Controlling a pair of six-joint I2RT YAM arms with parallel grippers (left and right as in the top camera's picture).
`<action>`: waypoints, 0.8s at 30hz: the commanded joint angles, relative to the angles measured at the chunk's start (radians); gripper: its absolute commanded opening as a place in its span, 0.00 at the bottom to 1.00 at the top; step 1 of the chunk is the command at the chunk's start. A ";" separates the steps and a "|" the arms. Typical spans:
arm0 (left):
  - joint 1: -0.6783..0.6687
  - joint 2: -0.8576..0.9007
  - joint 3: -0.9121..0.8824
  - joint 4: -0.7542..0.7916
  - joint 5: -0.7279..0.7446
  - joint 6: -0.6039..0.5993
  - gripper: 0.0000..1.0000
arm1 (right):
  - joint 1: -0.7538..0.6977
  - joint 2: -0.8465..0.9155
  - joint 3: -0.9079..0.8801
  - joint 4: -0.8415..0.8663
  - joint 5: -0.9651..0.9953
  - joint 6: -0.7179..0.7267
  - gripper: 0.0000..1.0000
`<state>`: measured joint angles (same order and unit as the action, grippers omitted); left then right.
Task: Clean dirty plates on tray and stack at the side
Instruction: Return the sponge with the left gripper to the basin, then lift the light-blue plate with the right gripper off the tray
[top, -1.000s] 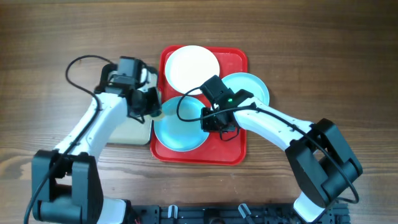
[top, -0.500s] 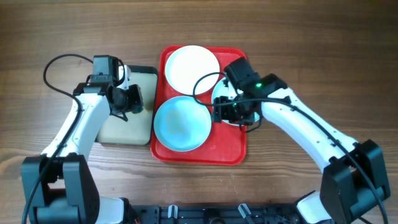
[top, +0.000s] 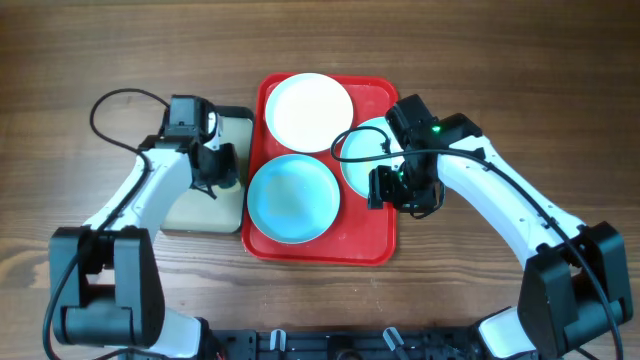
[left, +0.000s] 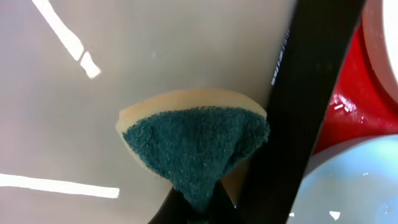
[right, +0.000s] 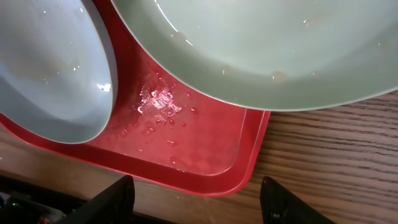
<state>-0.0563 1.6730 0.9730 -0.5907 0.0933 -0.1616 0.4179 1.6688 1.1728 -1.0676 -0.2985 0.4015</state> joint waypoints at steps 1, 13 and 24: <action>-0.058 0.011 -0.014 -0.004 -0.010 0.016 0.04 | 0.004 -0.010 -0.008 -0.011 0.014 -0.017 0.65; -0.109 0.010 -0.065 0.020 0.158 -0.041 0.04 | 0.003 -0.010 -0.007 -0.018 0.017 -0.037 0.66; -0.109 0.010 -0.062 0.050 0.117 -0.084 0.04 | 0.011 -0.010 -0.008 0.099 0.016 0.076 0.69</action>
<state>-0.1528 1.6733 0.9150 -0.5579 0.2043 -0.2382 0.4179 1.6688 1.1709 -1.0031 -0.2909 0.3992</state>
